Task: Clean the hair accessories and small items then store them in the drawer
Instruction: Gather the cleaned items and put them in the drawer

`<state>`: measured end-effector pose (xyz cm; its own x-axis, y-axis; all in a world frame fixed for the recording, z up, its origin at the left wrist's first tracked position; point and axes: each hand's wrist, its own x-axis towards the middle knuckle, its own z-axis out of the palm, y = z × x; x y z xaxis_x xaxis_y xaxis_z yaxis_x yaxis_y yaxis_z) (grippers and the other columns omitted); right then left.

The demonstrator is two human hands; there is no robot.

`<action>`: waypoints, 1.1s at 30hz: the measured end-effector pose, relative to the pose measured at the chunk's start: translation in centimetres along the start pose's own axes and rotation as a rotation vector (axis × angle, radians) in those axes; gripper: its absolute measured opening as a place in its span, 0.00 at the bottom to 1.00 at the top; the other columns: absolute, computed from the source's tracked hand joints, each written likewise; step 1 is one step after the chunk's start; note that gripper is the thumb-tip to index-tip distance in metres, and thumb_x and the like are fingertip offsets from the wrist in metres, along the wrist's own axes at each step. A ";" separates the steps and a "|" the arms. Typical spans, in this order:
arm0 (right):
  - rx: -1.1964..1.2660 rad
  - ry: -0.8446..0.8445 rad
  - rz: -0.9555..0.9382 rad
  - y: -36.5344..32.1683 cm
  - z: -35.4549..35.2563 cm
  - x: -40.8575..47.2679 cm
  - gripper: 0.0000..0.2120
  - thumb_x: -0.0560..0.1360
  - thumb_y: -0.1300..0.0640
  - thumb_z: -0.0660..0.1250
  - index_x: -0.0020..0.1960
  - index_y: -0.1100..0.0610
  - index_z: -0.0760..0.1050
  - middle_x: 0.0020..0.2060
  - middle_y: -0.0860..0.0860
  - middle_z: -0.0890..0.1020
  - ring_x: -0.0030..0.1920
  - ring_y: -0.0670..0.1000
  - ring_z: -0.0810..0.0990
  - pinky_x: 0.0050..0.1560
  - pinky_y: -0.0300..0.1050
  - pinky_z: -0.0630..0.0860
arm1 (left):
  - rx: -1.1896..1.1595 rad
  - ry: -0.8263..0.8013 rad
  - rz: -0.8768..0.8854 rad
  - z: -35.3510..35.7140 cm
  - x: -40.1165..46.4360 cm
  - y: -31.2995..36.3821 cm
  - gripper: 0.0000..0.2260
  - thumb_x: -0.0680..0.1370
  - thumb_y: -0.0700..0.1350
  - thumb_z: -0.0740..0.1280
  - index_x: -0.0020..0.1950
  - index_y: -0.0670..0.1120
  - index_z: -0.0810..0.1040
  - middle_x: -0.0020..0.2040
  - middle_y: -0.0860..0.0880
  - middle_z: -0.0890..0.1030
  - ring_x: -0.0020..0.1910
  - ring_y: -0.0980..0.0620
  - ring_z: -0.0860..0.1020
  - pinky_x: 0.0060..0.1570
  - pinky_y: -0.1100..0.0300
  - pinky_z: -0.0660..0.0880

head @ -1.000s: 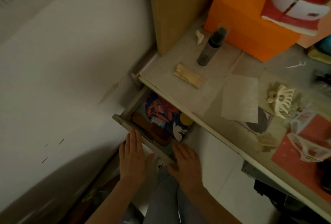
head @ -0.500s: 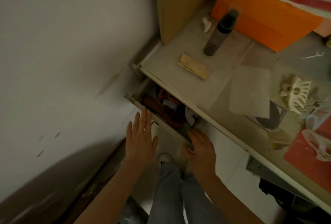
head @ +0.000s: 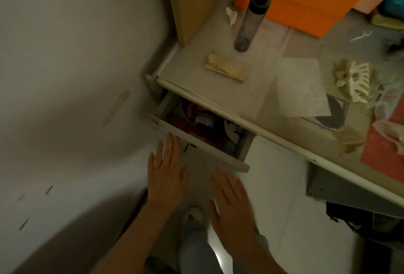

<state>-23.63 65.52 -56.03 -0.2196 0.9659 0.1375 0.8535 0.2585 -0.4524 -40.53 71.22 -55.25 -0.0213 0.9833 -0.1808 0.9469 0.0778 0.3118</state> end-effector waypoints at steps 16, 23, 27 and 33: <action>-0.273 0.116 0.134 1.0 8.8 3.6 0.49 0.62 0.64 0.69 0.77 0.58 0.49 0.77 0.53 0.54 0.77 0.55 0.53 0.69 0.66 0.57 | 0.059 0.281 0.259 4.5 4.3 -3.4 0.30 0.76 0.52 0.52 0.76 0.44 0.53 0.76 0.42 0.59 0.72 0.41 0.63 0.66 0.42 0.62; -0.277 0.078 0.278 1.3 8.4 6.4 0.49 0.62 0.57 0.75 0.77 0.58 0.54 0.77 0.52 0.55 0.77 0.53 0.51 0.71 0.60 0.51 | 0.152 0.311 0.318 4.5 6.6 -2.9 0.30 0.74 0.52 0.53 0.75 0.41 0.60 0.75 0.41 0.62 0.70 0.39 0.66 0.66 0.42 0.64; -0.237 0.000 0.257 1.7 7.1 7.7 0.44 0.77 0.53 0.62 0.76 0.54 0.31 0.75 0.48 0.31 0.73 0.50 0.29 0.70 0.55 0.31 | 0.197 0.271 0.303 5.3 7.0 -2.8 0.30 0.73 0.53 0.53 0.72 0.40 0.65 0.71 0.40 0.69 0.67 0.39 0.71 0.62 0.41 0.68; -0.293 -0.030 0.287 2.6 6.9 9.1 0.44 0.78 0.54 0.62 0.75 0.54 0.29 0.73 0.47 0.27 0.70 0.49 0.25 0.70 0.55 0.31 | 0.210 0.196 0.319 6.6 7.4 -2.6 0.33 0.76 0.49 0.65 0.76 0.42 0.54 0.76 0.42 0.58 0.74 0.40 0.59 0.70 0.42 0.57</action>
<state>-26.62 75.13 -62.04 0.0369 0.9992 0.0145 0.9797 -0.0333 -0.1975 -41.05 77.19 -63.51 0.2421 0.9669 0.0806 0.9602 -0.2507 0.1228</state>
